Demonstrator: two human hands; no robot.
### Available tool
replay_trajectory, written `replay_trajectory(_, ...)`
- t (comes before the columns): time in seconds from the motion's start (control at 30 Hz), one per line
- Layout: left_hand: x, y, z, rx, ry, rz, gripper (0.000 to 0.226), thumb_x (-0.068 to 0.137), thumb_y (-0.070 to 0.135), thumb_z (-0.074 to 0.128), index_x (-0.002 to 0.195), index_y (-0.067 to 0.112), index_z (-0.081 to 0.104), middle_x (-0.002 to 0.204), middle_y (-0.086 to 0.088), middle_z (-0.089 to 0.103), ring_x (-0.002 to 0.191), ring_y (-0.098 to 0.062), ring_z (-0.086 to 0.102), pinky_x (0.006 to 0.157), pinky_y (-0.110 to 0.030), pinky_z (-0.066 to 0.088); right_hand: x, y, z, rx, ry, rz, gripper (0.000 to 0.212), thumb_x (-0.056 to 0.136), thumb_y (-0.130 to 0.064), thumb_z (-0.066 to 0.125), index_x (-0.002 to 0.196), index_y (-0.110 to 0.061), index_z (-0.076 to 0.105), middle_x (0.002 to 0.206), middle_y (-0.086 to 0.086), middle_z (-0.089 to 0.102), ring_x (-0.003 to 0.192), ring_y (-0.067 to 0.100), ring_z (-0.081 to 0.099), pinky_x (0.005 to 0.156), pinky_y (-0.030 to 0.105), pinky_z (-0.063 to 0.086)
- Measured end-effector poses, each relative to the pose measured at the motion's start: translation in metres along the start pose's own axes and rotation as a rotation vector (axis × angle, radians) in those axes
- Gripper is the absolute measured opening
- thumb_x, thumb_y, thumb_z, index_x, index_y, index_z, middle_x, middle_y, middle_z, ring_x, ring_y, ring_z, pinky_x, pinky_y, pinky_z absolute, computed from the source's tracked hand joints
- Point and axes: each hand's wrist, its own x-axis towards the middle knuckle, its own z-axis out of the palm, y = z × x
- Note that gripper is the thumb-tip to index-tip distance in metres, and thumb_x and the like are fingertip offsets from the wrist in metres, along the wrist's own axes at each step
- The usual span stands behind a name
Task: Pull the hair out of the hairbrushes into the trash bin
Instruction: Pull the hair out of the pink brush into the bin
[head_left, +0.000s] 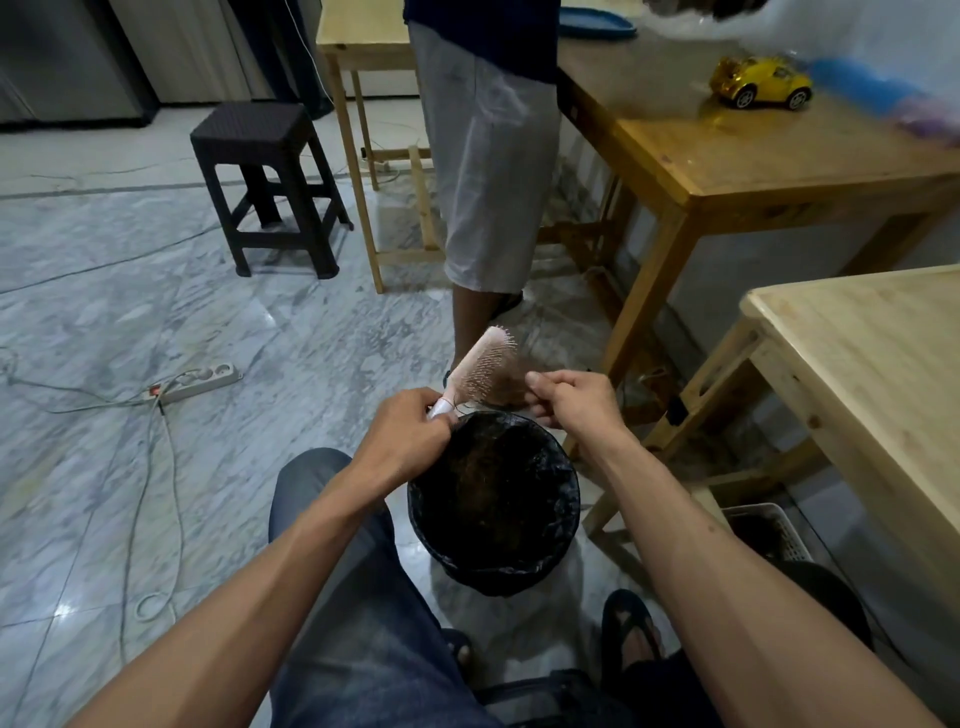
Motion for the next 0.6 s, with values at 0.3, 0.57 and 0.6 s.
replay_trajectory(0.3, 0.000, -0.001, -0.006, -0.144, 0.147, -0.041, 0.027, 0.092, 0.019, 0.056, 0.084, -0.006, 0.063, 0.058, -0.011, 0.049, 0.052, -0.022, 0.043, 0.053, -0.036, 0.034, 0.008, 0.023, -0.017, -0.075, 0.132, 0.209, 0.018, 0.094, -0.016, 0.072, 0.083, -0.004, 0.078, 0.070, 0.007, 0.072, 0.059, 0.018, 0.061, 0.056, 0.029, 0.049)
replay_trajectory(0.57, -0.002, 0.001, -0.002, 0.014, 0.120, 0.091, 0.011, 0.092, 0.020, 0.058, 0.084, 0.016, 0.063, 0.062, -0.001, 0.054, 0.055, -0.021, 0.048, 0.052, -0.031, 0.034, 0.002, 0.008, -0.014, -0.315, -0.092, 0.081, 0.053, 0.085, -0.021, 0.065, 0.138, -0.024, 0.062, 0.125, 0.000, 0.063, 0.114, 0.019, 0.060, 0.097, 0.038, 0.052)
replay_trajectory(0.6, -0.002, 0.001, -0.001, 0.019, 0.112, 0.095, 0.011, 0.092, 0.020, 0.058, 0.084, 0.015, 0.063, 0.061, -0.001, 0.054, 0.055, -0.021, 0.048, 0.053, -0.032, 0.034, 0.002, 0.004, -0.013, -0.237, -0.102, 0.019, 0.058, 0.086, -0.025, 0.067, 0.143, -0.025, 0.058, 0.135, 0.000, 0.061, 0.122, 0.019, 0.059, 0.105, 0.040, 0.050)
